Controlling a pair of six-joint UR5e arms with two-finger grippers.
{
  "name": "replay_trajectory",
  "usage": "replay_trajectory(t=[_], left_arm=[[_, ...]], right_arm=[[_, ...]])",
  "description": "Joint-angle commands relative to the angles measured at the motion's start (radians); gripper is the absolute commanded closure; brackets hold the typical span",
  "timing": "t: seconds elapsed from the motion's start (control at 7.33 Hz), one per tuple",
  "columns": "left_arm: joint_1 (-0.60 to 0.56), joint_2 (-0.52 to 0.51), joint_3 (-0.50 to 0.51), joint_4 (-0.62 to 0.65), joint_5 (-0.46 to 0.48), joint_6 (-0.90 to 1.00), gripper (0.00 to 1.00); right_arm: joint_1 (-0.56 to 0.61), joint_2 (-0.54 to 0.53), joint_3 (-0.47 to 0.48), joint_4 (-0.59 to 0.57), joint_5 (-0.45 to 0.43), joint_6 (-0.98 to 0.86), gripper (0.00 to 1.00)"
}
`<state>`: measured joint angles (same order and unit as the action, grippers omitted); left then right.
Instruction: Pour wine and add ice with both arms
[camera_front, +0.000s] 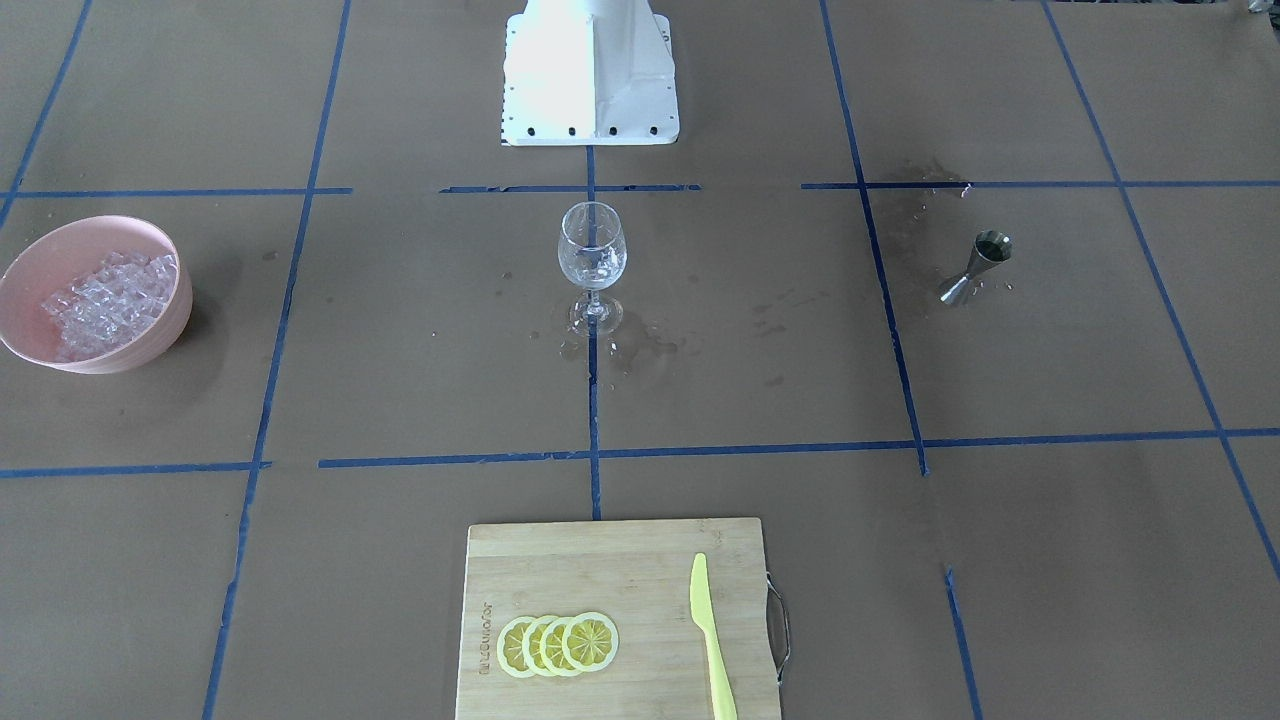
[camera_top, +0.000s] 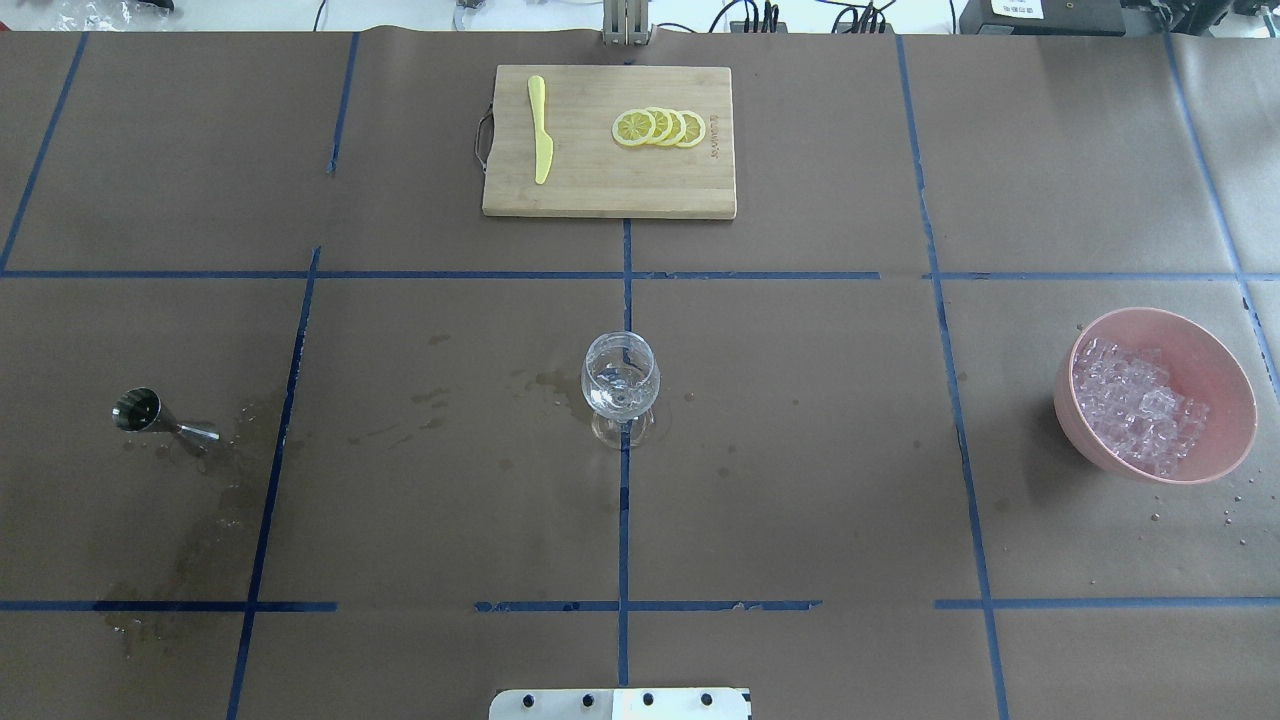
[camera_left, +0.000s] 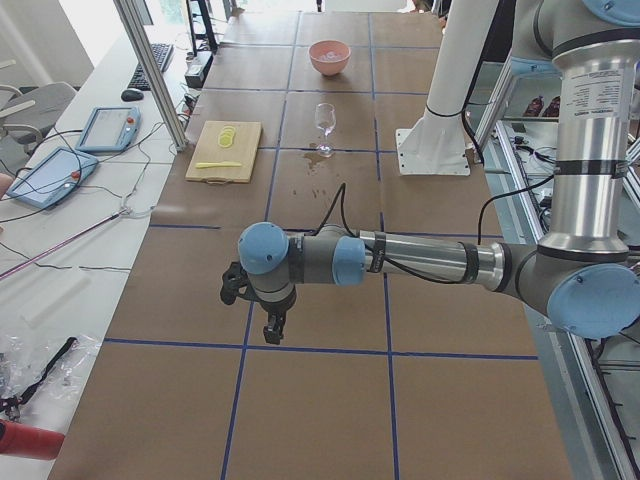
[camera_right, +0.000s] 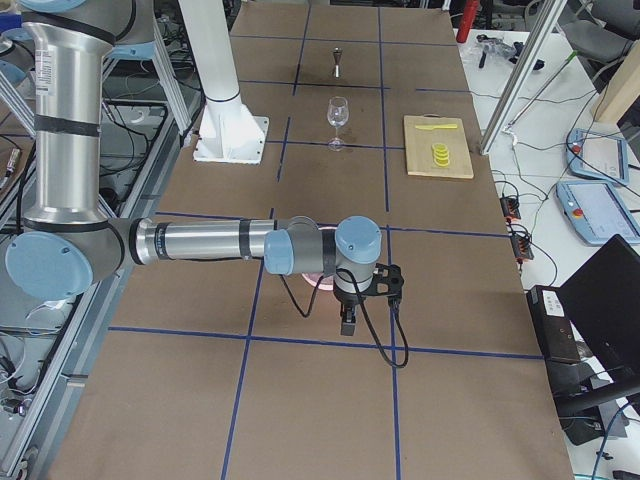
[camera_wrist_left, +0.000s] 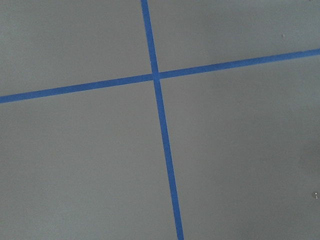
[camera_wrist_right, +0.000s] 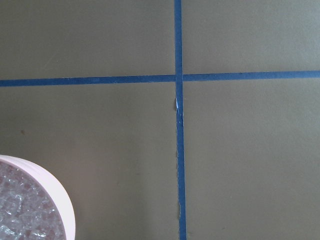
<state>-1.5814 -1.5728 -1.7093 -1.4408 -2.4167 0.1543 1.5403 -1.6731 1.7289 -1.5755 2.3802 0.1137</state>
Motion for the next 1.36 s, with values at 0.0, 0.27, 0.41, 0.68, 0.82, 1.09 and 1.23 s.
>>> replay_trajectory(t=[0.0,0.27,0.41,0.68,0.82,1.09,1.23], left_arm=[[0.001,-0.045,-0.073,0.028,-0.008,0.007,0.00],[0.003,-0.030,-0.095,0.026,-0.007,0.001,0.00],[0.011,-0.042,-0.055,0.020,0.001,-0.002,0.00],[0.006,-0.056,-0.032,0.011,-0.012,0.007,0.00],[0.003,-0.046,-0.070,0.005,-0.039,0.007,0.00],[0.008,-0.058,-0.076,-0.018,-0.145,-0.014,0.00],[0.044,-0.067,-0.087,-0.126,-0.160,-0.157,0.00]], right_arm=[[0.035,-0.014,0.003,0.003,0.072,-0.005,0.00],[0.035,-0.011,-0.005,0.009,0.074,-0.012,0.00],[0.034,-0.011,-0.005,0.011,0.076,-0.009,0.00],[0.029,-0.007,-0.006,0.011,0.077,-0.002,0.00],[0.027,0.003,-0.025,0.011,0.079,-0.003,0.00],[0.015,0.003,-0.072,0.089,0.083,-0.002,0.00],[-0.015,0.000,-0.103,0.189,0.085,0.000,0.00]])
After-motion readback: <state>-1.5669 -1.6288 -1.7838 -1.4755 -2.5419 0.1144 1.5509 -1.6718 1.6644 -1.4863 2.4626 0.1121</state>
